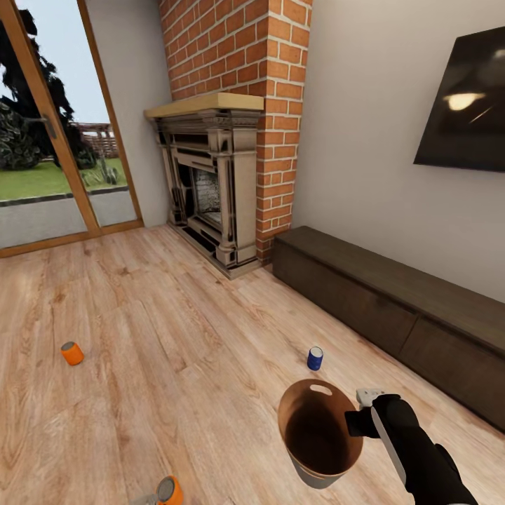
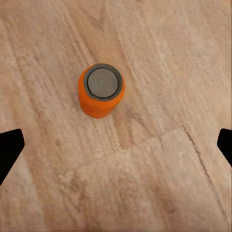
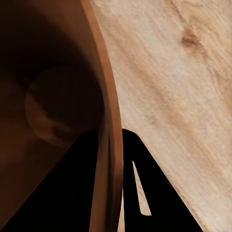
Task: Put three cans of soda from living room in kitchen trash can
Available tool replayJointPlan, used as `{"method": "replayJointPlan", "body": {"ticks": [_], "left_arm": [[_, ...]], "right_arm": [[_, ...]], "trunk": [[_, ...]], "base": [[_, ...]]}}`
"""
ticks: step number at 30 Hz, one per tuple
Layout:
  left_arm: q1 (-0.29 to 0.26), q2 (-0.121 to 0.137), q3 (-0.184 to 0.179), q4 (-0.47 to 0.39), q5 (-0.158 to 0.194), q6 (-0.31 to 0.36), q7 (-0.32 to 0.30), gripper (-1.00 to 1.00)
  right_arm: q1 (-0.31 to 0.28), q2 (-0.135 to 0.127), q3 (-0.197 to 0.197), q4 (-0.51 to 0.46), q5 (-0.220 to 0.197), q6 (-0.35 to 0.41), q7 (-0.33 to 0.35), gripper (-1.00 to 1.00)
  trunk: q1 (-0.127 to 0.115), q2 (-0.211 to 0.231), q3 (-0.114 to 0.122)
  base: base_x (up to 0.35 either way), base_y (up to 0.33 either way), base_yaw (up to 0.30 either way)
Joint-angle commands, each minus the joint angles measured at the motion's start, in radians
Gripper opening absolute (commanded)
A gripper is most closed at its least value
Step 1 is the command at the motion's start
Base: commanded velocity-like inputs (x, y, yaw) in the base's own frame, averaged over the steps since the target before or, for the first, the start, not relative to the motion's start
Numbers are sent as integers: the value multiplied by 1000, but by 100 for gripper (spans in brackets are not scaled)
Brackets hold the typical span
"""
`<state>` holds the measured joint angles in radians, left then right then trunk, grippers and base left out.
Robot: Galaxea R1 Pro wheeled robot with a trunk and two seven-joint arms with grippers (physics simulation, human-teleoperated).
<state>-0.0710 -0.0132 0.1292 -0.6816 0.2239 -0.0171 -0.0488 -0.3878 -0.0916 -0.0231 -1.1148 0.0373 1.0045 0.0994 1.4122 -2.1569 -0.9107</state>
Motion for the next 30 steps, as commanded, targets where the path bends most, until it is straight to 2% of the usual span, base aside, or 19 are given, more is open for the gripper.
{"method": "replayJointPlan", "body": {"ticks": [1,4,11,19,30], "left_arm": [[-15,-2,-2,16,-5,0,13,100],[-73,-6,-7,56,-24,-1,43,100],[-151,-7,-9,80,-39,0,94,100],[-170,-7,-8,83,-41,-4,136,100],[-173,-7,-8,84,-41,-4,142,100]], "right_arm": [[0,0,0,0,-16,0,5,-100],[0,0,0,0,-16,0,5,-100],[0,1,0,1,-16,0,5,-100],[0,1,0,1,-16,0,5,-100],[0,1,1,1,-15,0,5,-100]], "trunk": [[0,0,0],[0,0,0],[0,0,0],[0,0,0],[0,0,0]], "base": [[0,0,0],[0,0,0],[0,0,0],[12,0,0],[181,0,0]]}}
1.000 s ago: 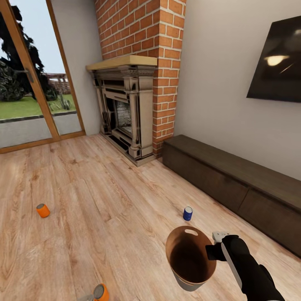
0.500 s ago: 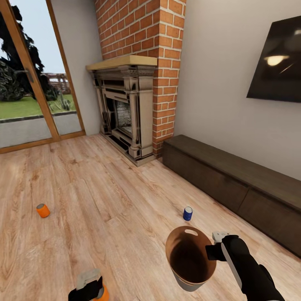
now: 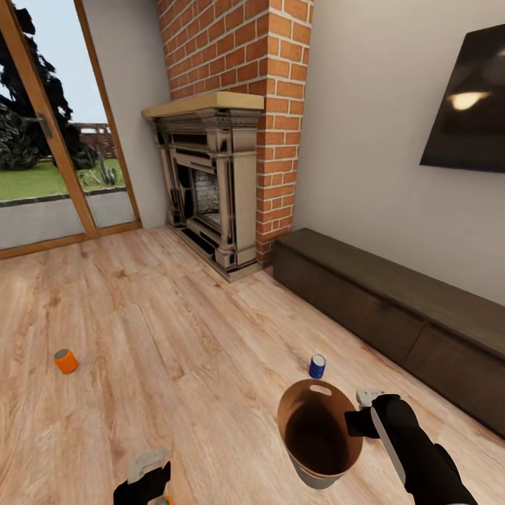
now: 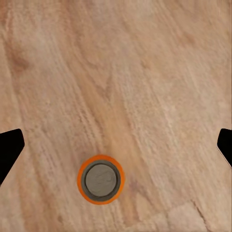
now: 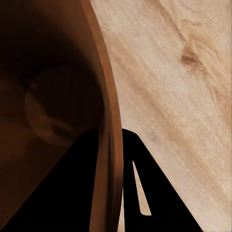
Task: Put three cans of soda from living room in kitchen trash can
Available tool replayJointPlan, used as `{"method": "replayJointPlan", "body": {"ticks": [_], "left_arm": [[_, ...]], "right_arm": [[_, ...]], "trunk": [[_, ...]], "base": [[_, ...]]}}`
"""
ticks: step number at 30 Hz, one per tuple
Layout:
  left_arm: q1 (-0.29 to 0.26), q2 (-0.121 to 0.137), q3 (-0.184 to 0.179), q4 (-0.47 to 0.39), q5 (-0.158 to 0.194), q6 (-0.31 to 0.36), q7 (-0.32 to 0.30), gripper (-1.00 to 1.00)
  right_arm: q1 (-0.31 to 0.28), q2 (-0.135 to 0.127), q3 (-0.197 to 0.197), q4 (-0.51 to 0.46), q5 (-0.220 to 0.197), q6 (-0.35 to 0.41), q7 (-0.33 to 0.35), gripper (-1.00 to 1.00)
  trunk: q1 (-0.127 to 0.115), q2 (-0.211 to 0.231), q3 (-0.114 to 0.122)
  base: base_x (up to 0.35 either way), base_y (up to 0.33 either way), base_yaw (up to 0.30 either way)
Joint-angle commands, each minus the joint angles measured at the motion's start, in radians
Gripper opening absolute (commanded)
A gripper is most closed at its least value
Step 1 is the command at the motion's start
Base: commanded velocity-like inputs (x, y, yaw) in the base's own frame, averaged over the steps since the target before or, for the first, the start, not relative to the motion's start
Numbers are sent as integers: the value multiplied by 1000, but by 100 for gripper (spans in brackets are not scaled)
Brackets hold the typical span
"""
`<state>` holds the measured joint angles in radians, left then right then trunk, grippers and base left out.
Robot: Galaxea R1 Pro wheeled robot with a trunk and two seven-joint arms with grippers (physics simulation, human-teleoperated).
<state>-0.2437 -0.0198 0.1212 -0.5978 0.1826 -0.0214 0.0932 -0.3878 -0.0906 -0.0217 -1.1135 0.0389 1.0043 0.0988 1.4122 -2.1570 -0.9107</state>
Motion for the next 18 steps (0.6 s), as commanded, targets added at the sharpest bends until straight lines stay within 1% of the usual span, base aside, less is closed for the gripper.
{"method": "replayJointPlan", "body": {"ticks": [1,2,6,18], "left_arm": [[0,0,0,0,0,0,0,100],[0,0,0,1,0,0,-1,100],[0,1,1,1,0,0,-1,100],[0,0,0,0,0,0,-1,100]], "right_arm": [[0,0,0,0,-17,0,5,-100],[0,0,0,0,-17,0,5,-100],[0,0,0,0,-17,0,5,-100],[0,2,0,0,-17,0,5,-100]], "trunk": [[0,0,0],[0,0,0],[0,0,0],[0,0,0]], "base": [[248,0,0],[262,0,0],[61,0,0],[4,0,0]]}}
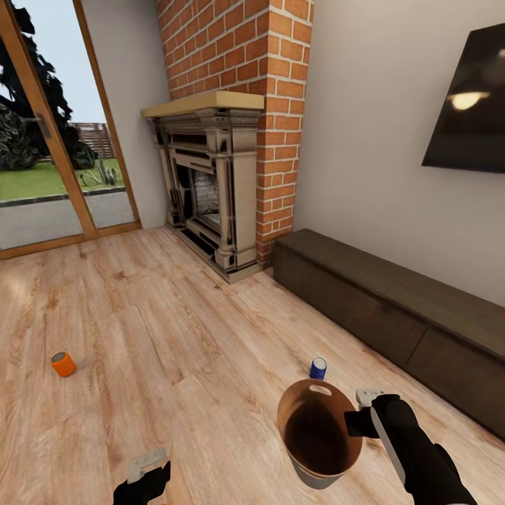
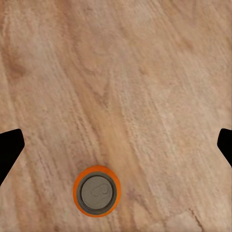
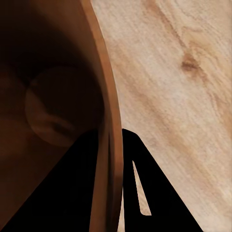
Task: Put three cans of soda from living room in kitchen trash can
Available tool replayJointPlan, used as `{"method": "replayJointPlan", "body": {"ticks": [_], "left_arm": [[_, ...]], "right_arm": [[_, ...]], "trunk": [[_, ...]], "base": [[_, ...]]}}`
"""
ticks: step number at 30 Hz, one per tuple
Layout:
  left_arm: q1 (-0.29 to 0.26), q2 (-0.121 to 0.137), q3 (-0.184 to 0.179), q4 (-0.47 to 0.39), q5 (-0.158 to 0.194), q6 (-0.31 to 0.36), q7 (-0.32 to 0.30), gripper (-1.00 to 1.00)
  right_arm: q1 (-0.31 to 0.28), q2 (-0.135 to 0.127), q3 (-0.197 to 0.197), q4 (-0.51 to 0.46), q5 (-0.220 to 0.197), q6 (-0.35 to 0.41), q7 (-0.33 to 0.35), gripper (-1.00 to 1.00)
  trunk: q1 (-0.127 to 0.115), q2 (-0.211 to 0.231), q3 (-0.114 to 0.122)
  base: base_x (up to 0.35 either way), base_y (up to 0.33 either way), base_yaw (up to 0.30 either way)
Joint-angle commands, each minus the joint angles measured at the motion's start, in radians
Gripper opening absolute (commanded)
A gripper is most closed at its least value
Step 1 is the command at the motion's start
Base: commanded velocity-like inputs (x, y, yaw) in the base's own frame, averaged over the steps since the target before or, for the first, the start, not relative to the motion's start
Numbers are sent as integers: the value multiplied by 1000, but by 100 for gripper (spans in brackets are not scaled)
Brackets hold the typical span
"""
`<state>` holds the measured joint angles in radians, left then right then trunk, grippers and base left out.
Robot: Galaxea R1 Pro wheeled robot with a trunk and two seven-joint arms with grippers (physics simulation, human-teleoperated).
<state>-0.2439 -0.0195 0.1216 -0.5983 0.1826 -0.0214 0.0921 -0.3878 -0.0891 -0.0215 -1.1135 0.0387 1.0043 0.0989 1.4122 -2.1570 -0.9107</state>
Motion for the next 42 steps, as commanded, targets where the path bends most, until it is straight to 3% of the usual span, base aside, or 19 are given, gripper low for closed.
{"method": "replayJointPlan", "body": {"ticks": [1,13,33,42], "left_arm": [[0,0,0,0,0,0,0,100],[0,0,1,0,0,0,-1,100],[0,2,1,0,-1,-3,-2,100],[0,3,2,1,-1,-55,-3,100]], "right_arm": [[0,0,0,0,-17,0,5,-100],[0,0,0,0,-17,0,5,-100],[0,0,0,0,-17,0,5,-100],[0,0,0,1,-17,0,5,-100]], "trunk": [[0,0,0],[0,0,-2],[0,0,-31],[0,0,-46]], "base": [[0,0,0],[0,0,0],[0,0,0],[140,0,0]]}}
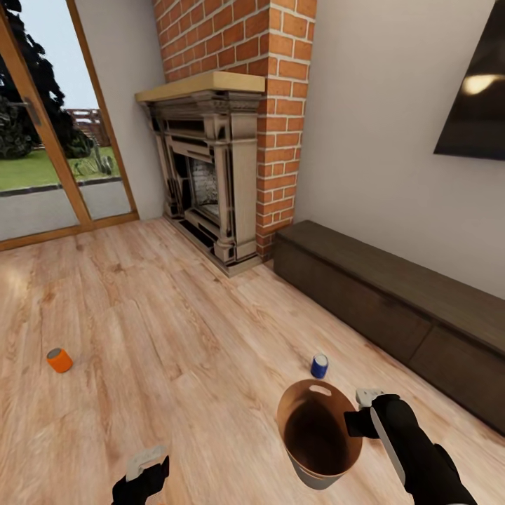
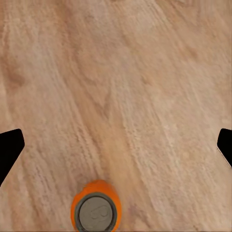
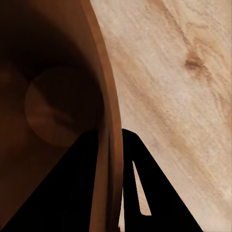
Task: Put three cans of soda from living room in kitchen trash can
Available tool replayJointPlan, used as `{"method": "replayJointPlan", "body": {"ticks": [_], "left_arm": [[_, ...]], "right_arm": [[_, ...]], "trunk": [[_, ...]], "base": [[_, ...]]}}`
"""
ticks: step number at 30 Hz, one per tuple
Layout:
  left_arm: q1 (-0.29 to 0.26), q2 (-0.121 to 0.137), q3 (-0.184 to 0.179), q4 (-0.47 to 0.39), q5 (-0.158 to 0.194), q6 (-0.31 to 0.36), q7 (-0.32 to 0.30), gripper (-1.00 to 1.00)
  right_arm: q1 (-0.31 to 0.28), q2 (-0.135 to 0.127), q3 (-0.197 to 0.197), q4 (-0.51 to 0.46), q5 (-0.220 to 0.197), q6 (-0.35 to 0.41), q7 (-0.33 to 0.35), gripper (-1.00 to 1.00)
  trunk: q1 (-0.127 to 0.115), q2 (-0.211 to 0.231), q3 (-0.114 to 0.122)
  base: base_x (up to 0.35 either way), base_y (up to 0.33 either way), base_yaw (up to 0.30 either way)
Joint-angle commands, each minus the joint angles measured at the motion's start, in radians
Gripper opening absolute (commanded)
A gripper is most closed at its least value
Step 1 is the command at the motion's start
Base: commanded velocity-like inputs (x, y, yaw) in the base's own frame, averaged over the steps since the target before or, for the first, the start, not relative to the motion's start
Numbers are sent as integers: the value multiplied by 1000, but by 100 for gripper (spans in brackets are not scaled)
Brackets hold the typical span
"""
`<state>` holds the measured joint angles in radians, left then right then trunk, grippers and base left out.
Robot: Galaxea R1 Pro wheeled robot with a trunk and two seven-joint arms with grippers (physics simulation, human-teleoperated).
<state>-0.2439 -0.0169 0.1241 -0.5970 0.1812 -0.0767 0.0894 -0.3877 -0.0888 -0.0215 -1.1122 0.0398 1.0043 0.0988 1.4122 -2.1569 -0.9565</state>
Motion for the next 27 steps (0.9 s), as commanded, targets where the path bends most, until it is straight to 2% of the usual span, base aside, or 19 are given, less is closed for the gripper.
{"method": "replayJointPlan", "body": {"ticks": [1,12,27], "left_arm": [[0,0,0,0,0,-1,0,100],[0,0,0,0,0,-6,0,100],[0,0,0,0,0,-6,0,100]], "right_arm": [[0,0,0,0,-18,0,6,-100],[0,1,0,0,-18,0,6,-100],[0,1,0,0,-18,0,6,-100]], "trunk": [[0,0,-1],[0,0,-12],[0,0,-35]], "base": [[220,0,0],[96,0,0],[7,0,0]]}}
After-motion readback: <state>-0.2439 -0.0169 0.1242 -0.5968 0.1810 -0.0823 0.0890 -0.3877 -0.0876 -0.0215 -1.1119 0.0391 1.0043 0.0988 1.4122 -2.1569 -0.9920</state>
